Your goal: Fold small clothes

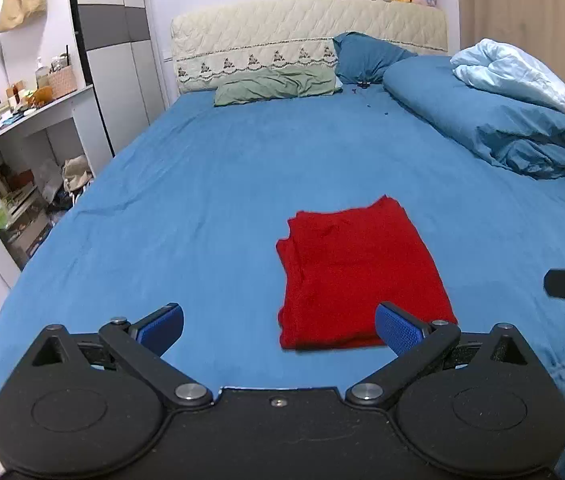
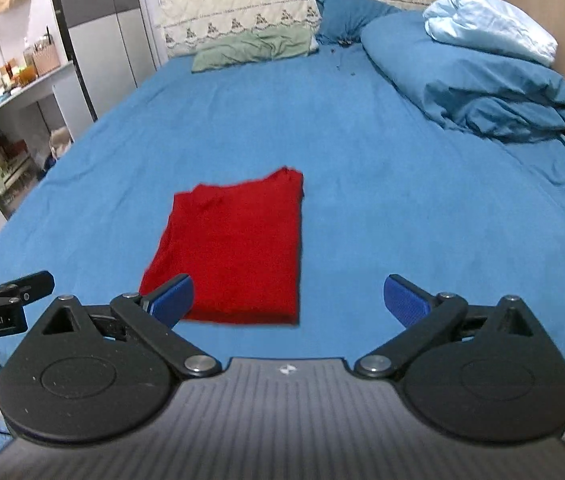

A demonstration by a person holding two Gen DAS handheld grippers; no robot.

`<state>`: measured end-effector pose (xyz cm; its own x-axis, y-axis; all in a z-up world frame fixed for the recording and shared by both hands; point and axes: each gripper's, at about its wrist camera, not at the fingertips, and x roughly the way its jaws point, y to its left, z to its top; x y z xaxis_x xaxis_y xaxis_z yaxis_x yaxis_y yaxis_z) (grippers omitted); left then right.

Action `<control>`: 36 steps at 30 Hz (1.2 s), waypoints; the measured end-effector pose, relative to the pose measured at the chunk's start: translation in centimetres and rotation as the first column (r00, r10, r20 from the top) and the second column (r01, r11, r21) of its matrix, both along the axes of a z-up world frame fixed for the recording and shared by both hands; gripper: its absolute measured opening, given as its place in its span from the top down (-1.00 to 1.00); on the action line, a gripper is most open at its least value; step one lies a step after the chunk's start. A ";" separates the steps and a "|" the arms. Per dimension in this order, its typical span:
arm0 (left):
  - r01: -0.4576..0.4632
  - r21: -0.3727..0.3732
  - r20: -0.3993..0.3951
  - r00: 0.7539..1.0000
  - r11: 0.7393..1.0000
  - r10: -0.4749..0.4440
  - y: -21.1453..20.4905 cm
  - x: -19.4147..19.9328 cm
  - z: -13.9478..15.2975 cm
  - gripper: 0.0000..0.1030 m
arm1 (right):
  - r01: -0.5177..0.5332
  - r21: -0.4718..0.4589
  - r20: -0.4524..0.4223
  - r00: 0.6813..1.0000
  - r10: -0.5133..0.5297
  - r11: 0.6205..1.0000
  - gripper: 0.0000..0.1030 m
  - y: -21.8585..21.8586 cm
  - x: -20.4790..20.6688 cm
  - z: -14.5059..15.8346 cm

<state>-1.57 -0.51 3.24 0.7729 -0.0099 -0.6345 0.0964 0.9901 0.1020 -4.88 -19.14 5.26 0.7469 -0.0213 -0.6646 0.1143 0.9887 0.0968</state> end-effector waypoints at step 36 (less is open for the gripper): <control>0.029 -0.001 0.027 0.999 1.000 -0.029 -1.1 -2.9 -0.3 -1.00 | 0.039 -0.092 -0.054 0.998 -0.044 0.995 -1.00 1.7 -4.5 -2.2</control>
<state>-4.49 -1.65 2.94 0.7893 -0.0338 -0.6131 0.1224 0.9871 0.1032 -9.41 -17.48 3.05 0.7061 -0.1135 -0.6990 0.1584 0.9874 -0.0004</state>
